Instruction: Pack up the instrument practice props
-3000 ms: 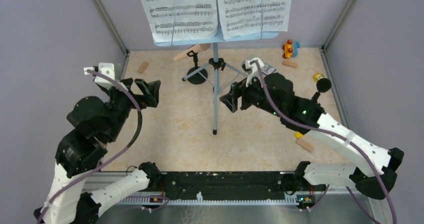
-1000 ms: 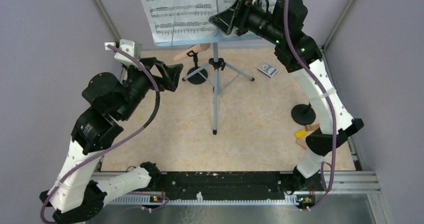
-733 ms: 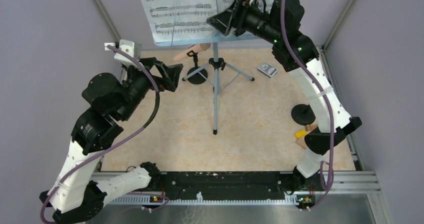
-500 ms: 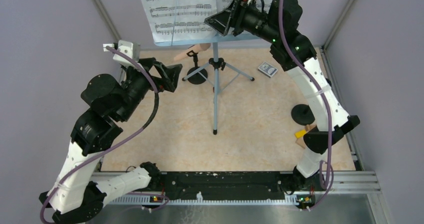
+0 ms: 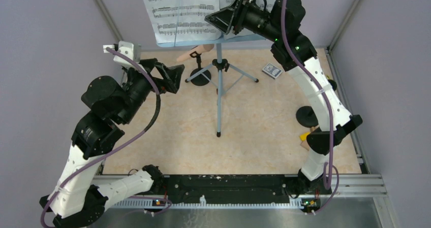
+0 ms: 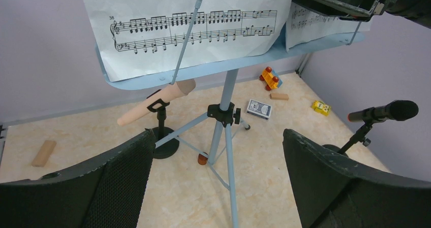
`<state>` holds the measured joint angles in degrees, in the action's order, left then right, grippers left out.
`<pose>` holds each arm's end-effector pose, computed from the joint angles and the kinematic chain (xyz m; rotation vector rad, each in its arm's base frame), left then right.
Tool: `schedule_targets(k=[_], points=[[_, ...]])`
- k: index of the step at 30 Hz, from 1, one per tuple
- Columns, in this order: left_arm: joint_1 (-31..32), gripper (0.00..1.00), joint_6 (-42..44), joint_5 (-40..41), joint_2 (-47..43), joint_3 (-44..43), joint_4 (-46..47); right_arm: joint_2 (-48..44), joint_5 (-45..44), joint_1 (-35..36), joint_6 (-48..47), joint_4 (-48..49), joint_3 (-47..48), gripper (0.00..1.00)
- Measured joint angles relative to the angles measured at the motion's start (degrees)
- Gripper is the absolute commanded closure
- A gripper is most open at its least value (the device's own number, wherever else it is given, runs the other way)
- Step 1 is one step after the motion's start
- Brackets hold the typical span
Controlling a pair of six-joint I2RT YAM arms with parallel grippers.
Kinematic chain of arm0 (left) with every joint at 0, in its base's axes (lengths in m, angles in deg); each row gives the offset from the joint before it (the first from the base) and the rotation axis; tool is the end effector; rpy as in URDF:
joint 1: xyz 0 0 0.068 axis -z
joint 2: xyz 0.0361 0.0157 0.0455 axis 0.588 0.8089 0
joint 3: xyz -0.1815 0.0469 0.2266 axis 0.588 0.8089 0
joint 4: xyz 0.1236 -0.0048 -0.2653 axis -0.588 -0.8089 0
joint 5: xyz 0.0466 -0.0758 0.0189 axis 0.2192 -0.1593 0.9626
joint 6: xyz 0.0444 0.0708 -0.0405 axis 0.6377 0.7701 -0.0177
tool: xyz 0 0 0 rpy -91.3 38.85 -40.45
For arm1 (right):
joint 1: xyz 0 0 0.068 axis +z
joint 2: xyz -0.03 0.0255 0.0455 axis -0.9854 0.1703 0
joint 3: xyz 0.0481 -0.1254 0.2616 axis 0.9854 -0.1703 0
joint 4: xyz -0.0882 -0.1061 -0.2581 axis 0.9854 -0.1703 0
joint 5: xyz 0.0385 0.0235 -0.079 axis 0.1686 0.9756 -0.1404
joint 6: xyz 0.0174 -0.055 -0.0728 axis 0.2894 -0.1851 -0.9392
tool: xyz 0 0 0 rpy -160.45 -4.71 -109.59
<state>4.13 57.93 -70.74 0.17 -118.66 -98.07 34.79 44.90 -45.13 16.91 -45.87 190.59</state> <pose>0.1554 -0.1018 0.5701 0.1898 1.4992 -0.4885 0.3348 0.2805 0.6112 -0.5141 1.4067 1.2056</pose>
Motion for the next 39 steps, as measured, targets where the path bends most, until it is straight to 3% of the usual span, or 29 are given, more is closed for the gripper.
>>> schedule_targets(k=[8, 13, 18, 23, 39], points=[[0.0, 0.01, -0.5, 1.1, -0.7, 0.2, 2.9, 1.5, 0.9, 0.0, 0.9, 5.4, 1.0, 0.52], [0.0, 0.01, -1.0, 3.5, -1.2, 0.6, 6.2, 4.0, 0.9, 0.0, 1.2, 6.5, 2.7, 0.59], [0.0, 0.01, -1.3, 5.8, -1.6, 0.6, 10.3, 4.3, 0.2, 0.0, 1.2, 8.3, 2.7, 0.72], [0.0, 0.01, -1.2, 6.7, 0.0, -0.7, 12.8, 4.3, 0.2, 0.0, 0.8, 10.7, 2.7, 0.99], [-0.1, 0.02, 3.7, 5.0, 18.3, -18.3, 13.5, 3.7, 0.4, 0.0, -0.2, 14.2, -0.9, 1.0]])
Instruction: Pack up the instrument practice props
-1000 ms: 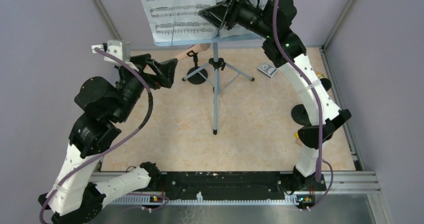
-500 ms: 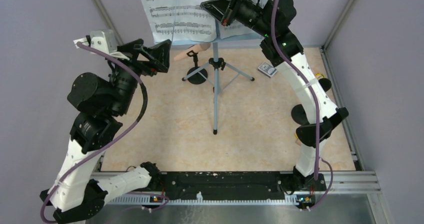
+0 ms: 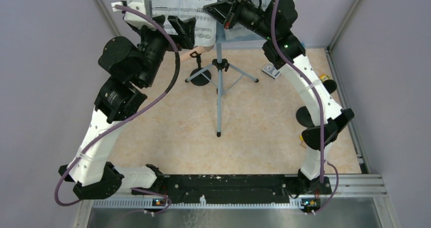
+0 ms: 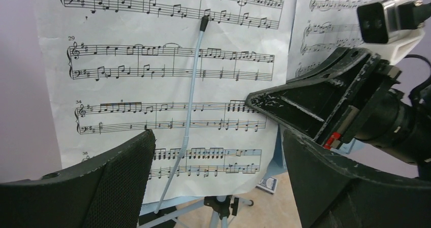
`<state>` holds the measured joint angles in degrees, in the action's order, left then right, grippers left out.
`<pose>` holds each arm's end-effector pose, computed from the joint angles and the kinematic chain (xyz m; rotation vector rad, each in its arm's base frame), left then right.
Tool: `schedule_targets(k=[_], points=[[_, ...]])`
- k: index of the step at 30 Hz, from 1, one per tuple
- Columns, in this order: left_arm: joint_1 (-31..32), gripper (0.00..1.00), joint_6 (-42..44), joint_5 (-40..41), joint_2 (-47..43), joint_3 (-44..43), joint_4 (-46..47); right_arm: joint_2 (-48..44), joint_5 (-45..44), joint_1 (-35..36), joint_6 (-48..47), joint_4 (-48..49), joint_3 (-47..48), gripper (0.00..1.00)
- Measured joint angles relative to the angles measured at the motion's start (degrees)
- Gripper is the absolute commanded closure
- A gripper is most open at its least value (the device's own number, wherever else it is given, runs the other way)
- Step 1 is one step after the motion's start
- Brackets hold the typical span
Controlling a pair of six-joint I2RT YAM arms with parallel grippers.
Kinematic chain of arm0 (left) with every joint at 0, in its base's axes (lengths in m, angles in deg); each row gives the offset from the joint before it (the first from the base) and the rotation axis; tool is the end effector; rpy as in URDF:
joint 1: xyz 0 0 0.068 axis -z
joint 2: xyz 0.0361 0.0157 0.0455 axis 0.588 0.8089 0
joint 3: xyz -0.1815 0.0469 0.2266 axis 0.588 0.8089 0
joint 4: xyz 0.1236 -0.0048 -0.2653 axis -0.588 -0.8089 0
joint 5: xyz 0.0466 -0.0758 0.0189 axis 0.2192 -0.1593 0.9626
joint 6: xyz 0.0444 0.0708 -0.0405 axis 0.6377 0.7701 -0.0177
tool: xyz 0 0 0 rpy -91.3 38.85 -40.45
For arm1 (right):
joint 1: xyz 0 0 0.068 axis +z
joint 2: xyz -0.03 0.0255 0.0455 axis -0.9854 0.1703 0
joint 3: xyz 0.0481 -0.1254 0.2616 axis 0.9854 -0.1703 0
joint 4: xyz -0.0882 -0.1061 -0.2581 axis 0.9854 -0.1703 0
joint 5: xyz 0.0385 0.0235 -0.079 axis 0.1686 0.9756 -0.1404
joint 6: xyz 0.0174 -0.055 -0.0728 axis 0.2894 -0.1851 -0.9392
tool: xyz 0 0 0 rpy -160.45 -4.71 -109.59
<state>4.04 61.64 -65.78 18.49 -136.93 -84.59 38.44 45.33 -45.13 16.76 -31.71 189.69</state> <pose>0.2144 -0.1421 0.6478 0.0775 1.2859 -0.4552 0.3544 0.2950 0.6133 -0.5282 1.2246 1.2107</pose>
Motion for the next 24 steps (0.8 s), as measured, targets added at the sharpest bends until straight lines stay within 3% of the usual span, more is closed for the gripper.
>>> schedule_targets(k=[6, 11, 17, 24], points=[[-1.3, 0.03, 1.7, 2.6, 2.1, -0.9, -1.4, -0.7, 0.1, 0.0, 0.0, 0.0, -0.6, 1.0], [-5.1, 0.12, 2.1, 2.1, 4.2, -4.3, -2.6, -1.2, 0.2, 0.0, 0.0, 0.1, -0.6, 1.0], [-15.0, 0.17, -0.5, -5.8, 5.9, -5.6, -4.9, -1.5, 0.3, 0.0, 0.0, 0.3, -1.0, 1.0], [-16.0, 0.14, -1.7, -14.1, 6.5, -4.7, -4.5, -1.6, 0.2, 0.0, -0.7, 0.0, -1.4, 1.0]])
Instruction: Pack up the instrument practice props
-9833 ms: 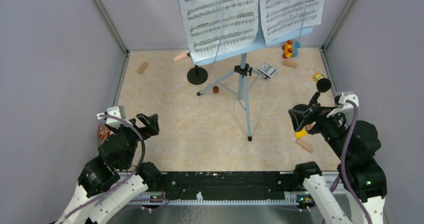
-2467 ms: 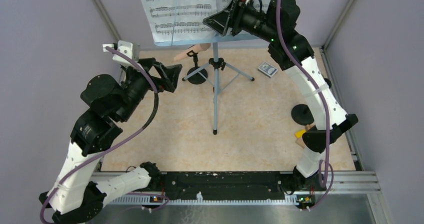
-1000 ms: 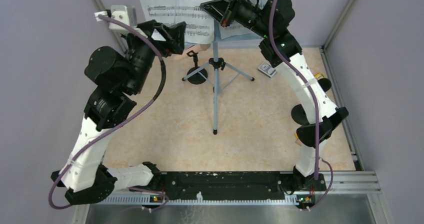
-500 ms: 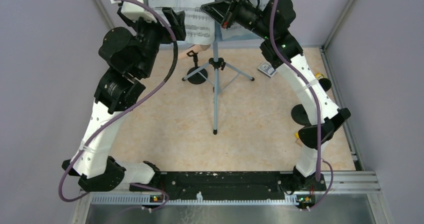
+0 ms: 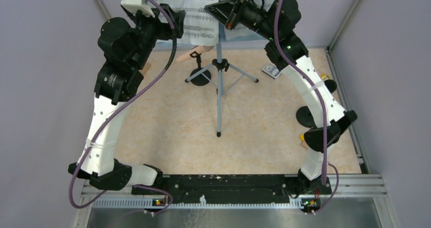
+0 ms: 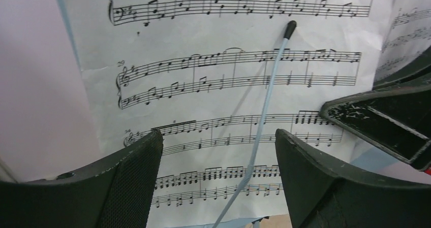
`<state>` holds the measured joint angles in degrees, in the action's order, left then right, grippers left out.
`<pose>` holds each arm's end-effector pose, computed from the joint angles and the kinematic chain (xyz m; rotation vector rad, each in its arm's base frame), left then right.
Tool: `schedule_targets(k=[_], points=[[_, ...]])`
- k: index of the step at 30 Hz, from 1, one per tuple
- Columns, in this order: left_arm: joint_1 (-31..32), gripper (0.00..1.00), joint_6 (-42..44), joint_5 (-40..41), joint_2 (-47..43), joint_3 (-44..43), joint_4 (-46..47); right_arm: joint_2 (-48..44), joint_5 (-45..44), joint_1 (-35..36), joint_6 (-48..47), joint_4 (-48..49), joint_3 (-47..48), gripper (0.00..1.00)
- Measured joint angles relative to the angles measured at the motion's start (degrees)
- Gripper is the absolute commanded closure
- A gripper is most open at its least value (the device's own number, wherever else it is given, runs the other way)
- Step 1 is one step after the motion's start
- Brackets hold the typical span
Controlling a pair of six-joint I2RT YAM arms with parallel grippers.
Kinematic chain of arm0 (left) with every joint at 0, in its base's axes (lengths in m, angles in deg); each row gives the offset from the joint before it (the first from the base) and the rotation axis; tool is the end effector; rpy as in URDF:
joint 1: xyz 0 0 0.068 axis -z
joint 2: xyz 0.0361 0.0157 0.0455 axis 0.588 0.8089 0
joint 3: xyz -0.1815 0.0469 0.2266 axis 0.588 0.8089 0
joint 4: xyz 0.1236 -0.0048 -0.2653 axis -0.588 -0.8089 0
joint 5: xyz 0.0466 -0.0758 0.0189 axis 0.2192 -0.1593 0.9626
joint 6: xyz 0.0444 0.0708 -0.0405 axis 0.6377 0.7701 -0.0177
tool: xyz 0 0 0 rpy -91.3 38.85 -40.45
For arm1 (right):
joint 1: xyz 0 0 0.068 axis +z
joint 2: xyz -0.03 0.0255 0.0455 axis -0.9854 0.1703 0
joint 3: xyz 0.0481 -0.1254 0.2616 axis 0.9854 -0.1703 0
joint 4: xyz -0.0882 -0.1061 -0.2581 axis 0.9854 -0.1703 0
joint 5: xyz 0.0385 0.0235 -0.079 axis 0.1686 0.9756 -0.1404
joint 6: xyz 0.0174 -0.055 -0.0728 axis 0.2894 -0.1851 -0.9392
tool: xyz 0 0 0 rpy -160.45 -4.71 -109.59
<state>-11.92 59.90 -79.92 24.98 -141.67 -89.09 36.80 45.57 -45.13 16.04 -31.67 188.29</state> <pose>0.2796 -0.1149 0.6358 0.1124 1.3703 -0.3791 0.3468 0.2900 0.6168 -0.5393 1.2139 1.2023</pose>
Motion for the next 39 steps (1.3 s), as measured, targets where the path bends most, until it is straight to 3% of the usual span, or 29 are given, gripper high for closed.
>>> schedule_targets(k=[8, 26, 34, 37, 39], points=[[0.0, 0.09, -0.6, -2.5, -2.3, 5.2, 3.1, -0.6, 0.0, 0.0, -0.8, 0.1, -1.1, 1.0], [0.0, 0.32, -0.3, -6.5, 0.1, 4.4, 4.4, -0.7, 0.0, 0.0, -0.9, 0.1, -1.5, 1.0], [0.0, 0.72, 0.1, -6.7, 0.5, 4.4, 4.5, -0.7, 0.0, 0.0, -1.2, 0.1, -1.5, 1.0], [0.0, 0.95, 0.1, -6.9, 0.5, 4.5, 4.9, -0.7, 0.0, 0.0, -1.4, 0.1, -1.5, 1.0], [0.1, 1.0, 0.5, -7.2, 0.2, 5.0, 5.8, -0.7, 0.0, 0.0, -1.7, 0.2, -1.5, 1.0]])
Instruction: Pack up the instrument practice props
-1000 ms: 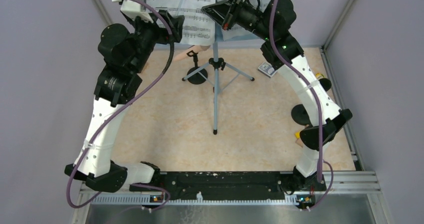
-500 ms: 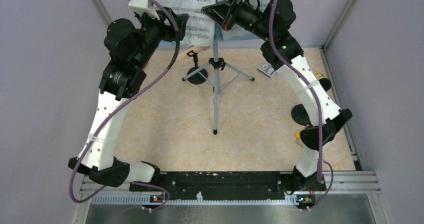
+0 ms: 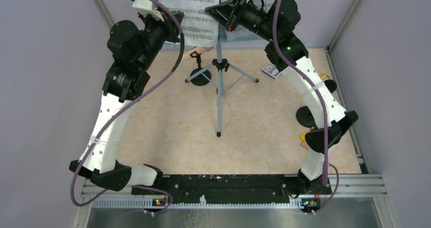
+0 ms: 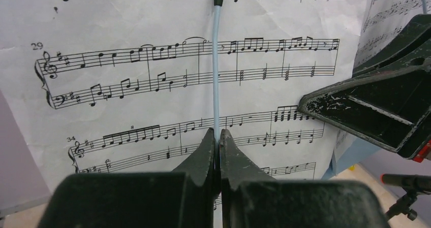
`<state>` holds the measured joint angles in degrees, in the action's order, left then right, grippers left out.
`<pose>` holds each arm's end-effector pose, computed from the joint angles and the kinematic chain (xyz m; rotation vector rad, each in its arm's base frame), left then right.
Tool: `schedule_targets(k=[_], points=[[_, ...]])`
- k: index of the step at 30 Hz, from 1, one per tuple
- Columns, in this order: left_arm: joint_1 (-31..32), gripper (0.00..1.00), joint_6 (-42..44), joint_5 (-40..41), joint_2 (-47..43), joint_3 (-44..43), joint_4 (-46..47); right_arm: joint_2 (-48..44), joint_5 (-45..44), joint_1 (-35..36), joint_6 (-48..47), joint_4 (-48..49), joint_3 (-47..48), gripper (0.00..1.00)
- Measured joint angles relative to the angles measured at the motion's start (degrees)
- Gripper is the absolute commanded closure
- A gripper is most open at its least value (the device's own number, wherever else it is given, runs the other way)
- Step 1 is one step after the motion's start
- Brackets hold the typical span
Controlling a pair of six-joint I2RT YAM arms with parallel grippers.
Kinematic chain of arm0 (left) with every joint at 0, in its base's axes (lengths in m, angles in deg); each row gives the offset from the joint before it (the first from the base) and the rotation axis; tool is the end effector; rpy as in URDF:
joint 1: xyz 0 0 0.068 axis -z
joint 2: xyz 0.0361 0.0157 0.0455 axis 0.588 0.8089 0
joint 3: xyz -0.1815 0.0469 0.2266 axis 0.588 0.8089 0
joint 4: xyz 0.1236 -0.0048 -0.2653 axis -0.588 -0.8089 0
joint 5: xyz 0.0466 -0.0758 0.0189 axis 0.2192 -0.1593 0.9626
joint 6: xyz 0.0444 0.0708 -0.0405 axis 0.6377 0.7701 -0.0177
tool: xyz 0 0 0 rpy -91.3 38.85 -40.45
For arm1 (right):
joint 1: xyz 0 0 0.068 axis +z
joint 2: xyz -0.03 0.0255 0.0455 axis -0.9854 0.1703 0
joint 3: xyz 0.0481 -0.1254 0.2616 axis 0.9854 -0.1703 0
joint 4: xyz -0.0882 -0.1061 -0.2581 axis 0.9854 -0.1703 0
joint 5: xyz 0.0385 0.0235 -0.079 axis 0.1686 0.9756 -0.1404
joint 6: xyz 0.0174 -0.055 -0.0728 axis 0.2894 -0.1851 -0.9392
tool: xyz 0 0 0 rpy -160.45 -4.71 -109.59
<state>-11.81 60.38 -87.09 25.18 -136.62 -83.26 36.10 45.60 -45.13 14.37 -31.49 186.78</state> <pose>0.2930 -0.1331 0.6194 0.2235 1.3498 -0.4601 0.3465 0.2898 0.6128 -0.5557 1.2140 1.1781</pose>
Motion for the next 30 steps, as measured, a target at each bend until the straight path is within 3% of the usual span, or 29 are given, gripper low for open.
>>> schedule_targets(k=[9, 13, 18, 24, 30], points=[[0.0, 1.0, 0.8, -0.1, -5.2, 8.8, 7.6, -0.9, -1.1, 1.2, -3.8, -1.1, -0.7, 1.0], [0.0, 1.0, 1.0, 0.2, -6.0, 9.6, 8.1, -3.5, -5.7, 6.0, -9.9, -4.0, -1.6, 1.0], [0.0, 1.0, 1.2, 0.2, -6.1, 10.1, 8.6, -10.4, -11.3, 12.2, -16.6, -4.8, -8.1, 1.0], [0.0, 1.0, 1.3, 0.2, -6.3, 10.4, 8.8, -15.3, -16.7, 11.9, -20.3, -5.4, -10.4, 1.0], [0.0, 1.0, 1.7, 1.0, -6.9, 11.0, 9.0, -24.4, -19.6, 11.9, -20.4, -4.7, -22.9, 1.0]])
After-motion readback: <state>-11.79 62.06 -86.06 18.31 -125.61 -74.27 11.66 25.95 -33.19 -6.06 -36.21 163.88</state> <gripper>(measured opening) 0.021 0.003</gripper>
